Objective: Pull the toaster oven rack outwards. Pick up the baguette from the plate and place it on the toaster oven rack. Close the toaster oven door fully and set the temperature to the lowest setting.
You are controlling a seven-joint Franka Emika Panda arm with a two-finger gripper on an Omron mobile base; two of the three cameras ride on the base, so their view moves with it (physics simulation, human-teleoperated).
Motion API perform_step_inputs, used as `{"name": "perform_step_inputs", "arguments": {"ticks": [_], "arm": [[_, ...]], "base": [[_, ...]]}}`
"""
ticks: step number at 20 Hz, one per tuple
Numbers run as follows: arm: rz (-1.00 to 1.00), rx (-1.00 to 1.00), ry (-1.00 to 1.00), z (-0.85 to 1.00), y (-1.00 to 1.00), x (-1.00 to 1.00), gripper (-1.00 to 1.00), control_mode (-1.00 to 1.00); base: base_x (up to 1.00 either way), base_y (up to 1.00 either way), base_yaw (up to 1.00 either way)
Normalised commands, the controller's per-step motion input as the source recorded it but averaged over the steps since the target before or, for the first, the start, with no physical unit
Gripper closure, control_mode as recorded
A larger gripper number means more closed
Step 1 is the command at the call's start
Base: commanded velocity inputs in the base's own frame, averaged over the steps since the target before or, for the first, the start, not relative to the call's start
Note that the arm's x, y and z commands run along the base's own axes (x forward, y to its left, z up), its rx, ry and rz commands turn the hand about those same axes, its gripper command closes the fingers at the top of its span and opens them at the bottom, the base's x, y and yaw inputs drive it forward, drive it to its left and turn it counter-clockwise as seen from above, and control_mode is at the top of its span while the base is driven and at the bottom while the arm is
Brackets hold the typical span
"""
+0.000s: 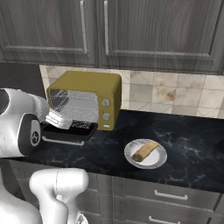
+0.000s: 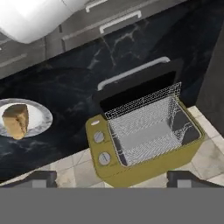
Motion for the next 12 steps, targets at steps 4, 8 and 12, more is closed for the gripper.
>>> {"name": "perform_step_inputs", "arguments": {"ticks": [4, 8, 12], "arm": [[-0.32, -0.11, 0.22, -0.10, -0.77, 0.00, -1.00, -1.00], [-0.38, -0.17, 0.25, -0.33, -0.60, 0.00, -1.00, -1.00], [-0.13, -0.01, 0.20, -0.32, -0.56, 0.00, -1.00, -1.00]], "base": [[0.00, 0.00, 0.00], [0.00, 0.00, 0.00], [0.00, 0.00, 0.00]]}}
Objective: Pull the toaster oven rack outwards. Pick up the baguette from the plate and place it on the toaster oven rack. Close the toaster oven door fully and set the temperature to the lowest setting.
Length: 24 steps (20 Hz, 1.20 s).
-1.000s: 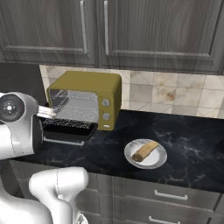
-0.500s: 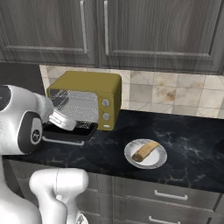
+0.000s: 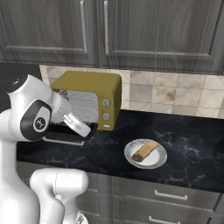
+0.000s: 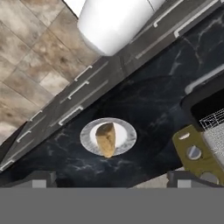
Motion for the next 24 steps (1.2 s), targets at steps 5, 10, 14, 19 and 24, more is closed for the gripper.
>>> {"name": "perform_step_inputs", "arguments": {"ticks": [5, 10, 14, 19, 24], "arm": [[0.01, 0.17, 0.03, -0.30, -0.72, 0.00, -1.00, -1.00], [0.00, 0.16, 0.00, -0.32, -0.73, 0.00, -1.00, -1.00], [0.01, 0.06, 0.09, -0.22, -0.59, 0.03, -1.00, -1.00], [0.02, 0.04, 0.07, -0.22, -0.48, 0.12, -1.00, -1.00], [0.00, 0.09, 0.01, -0.27, -0.40, 0.19, -1.00, -1.00]], "base": [[0.00, 0.00, 0.00], [0.00, 0.00, 0.00], [0.00, 0.00, 0.00], [0.00, 0.00, 0.00], [0.00, 0.00, 0.00]]}}
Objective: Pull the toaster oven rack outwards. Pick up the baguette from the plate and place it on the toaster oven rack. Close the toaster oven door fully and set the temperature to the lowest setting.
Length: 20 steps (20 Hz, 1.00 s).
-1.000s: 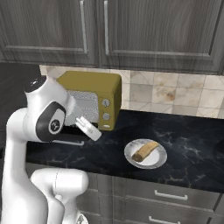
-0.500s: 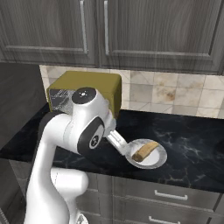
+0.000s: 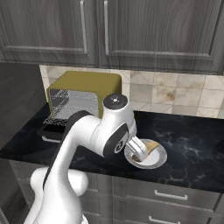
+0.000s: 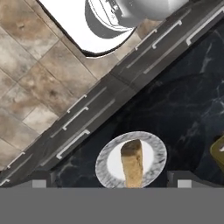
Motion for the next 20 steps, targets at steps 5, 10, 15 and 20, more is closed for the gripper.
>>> {"name": "perform_step_inputs", "arguments": {"ticks": [5, 10, 15, 20], "arm": [[0.00, 0.13, 0.00, -0.32, -0.22, 0.31, -1.00, -1.00], [0.03, 0.07, 0.00, -0.27, -0.05, 0.43, -1.00, -1.00], [0.03, 0.01, 0.03, -0.18, -0.04, 0.35, -1.00, -1.00], [0.01, 0.00, 0.04, -0.22, -0.06, 0.32, -1.00, -1.00]], "base": [[0.00, 0.00, 0.00], [0.00, 0.00, 0.00], [0.00, 0.00, 0.00], [0.00, 0.00, 0.00]]}}
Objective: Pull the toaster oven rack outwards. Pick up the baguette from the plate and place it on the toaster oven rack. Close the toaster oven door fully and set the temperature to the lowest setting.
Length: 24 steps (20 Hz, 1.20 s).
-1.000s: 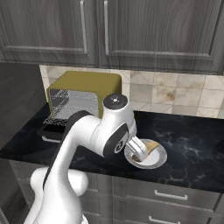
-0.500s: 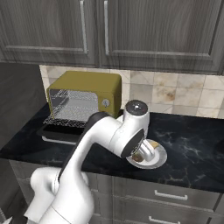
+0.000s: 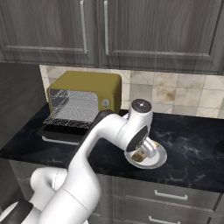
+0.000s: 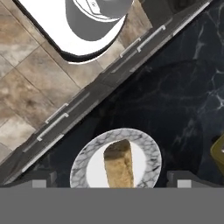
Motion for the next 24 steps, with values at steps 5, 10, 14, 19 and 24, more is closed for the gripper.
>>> {"name": "perform_step_inputs", "arguments": {"ticks": [5, 10, 14, 19, 24], "arm": [[0.00, 0.01, 0.03, -0.24, -0.06, 0.28, -1.00, -1.00], [0.00, 0.01, 0.00, -0.28, -0.08, 0.25, -1.00, -1.00], [0.00, 0.03, 0.00, -0.27, -0.15, 0.26, -1.00, -1.00], [0.02, 0.05, 0.00, -0.27, -0.20, 0.30, -1.00, -1.00], [0.02, 0.05, 0.00, -0.24, -0.22, 0.31, -1.00, -1.00]], "base": [[0.00, 0.00, 0.00], [0.00, 0.00, 0.00], [0.00, 0.00, 0.00], [0.00, 0.00, 0.00], [0.00, 0.00, 0.00]]}}
